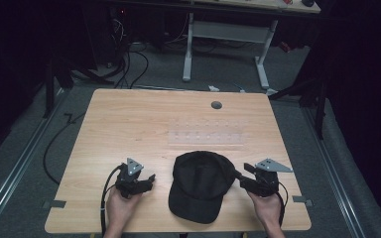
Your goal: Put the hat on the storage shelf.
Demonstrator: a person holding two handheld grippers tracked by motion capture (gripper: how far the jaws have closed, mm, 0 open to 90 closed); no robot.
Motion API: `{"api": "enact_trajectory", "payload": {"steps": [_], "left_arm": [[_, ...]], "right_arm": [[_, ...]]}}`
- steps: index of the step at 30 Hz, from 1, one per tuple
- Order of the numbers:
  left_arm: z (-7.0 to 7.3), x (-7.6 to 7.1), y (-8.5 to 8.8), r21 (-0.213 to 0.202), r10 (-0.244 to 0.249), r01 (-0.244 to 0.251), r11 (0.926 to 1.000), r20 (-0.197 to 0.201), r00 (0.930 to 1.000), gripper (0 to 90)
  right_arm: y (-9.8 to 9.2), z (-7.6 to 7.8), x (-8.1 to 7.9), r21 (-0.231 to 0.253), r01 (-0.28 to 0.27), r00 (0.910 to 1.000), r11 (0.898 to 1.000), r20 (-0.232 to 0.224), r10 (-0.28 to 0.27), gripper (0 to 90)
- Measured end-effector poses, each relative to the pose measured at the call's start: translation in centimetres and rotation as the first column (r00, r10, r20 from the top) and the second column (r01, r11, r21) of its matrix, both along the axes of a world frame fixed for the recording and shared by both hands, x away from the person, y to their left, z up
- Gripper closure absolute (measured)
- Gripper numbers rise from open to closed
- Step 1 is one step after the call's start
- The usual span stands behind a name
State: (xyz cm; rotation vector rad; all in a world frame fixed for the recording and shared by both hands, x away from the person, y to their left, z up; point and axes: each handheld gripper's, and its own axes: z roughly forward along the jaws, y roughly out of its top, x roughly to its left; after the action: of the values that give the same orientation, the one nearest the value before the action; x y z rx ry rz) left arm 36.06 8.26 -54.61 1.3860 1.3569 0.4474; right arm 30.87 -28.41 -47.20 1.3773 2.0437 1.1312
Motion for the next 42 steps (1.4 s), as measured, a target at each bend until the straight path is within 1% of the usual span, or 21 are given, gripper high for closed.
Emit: {"api": "enact_trajectory", "payload": {"steps": [6, 12, 17, 32, 40, 42], "left_arm": [[0.0, 0.0, 0.0, -0.001, 0.0, 0.0, 1.0, 0.0, 1.0, 30.4], [0.0, 0.0, 0.0, -0.001, 0.0, 0.0, 1.0, -0.001, 1.0, 30.3], [0.0, 0.0, 0.0, -0.001, -0.001, 0.001, 1.0, -0.001, 1.0, 30.3], [0.0, 0.0, 0.0, -0.001, 0.0, 0.0, 1.0, 0.0, 1.0, 30.3], [0.0, 0.0, 0.0, -0.001, 0.0, 0.0, 1.0, 0.0, 1.0, 30.3], [0.0, 0.0, 0.0, 0.0, 0.0, 0.0, 1.0, 0.0, 1.0, 30.3]], "right_arm": [[0.9, 0.4, 0.3, -0.007, -0.025, 0.9997, 1.0, -0.006, 0.025, 44.7], [1.8, 0.8, 0.5, -0.013, -0.038, 0.9992, 0.999, -0.017, 0.037, 44.9], [2.6, 1.0, 1.0, -0.023, -0.057, 0.9983, 0.998, -0.012, 0.057, 44.7], [4.3, 1.0, 2.2, -0.031, -0.088, 0.9961, 0.996, -0.011, 0.088, 44.5], [4.9, 0.8, 3.1, -0.008, -0.086, 0.9962, 0.996, -0.007, 0.086, 44.1], [4.9, 0.7, 3.3, 0.0, -0.084, 0.9964, 0.997, -0.012, 0.084, 44.5]]}}
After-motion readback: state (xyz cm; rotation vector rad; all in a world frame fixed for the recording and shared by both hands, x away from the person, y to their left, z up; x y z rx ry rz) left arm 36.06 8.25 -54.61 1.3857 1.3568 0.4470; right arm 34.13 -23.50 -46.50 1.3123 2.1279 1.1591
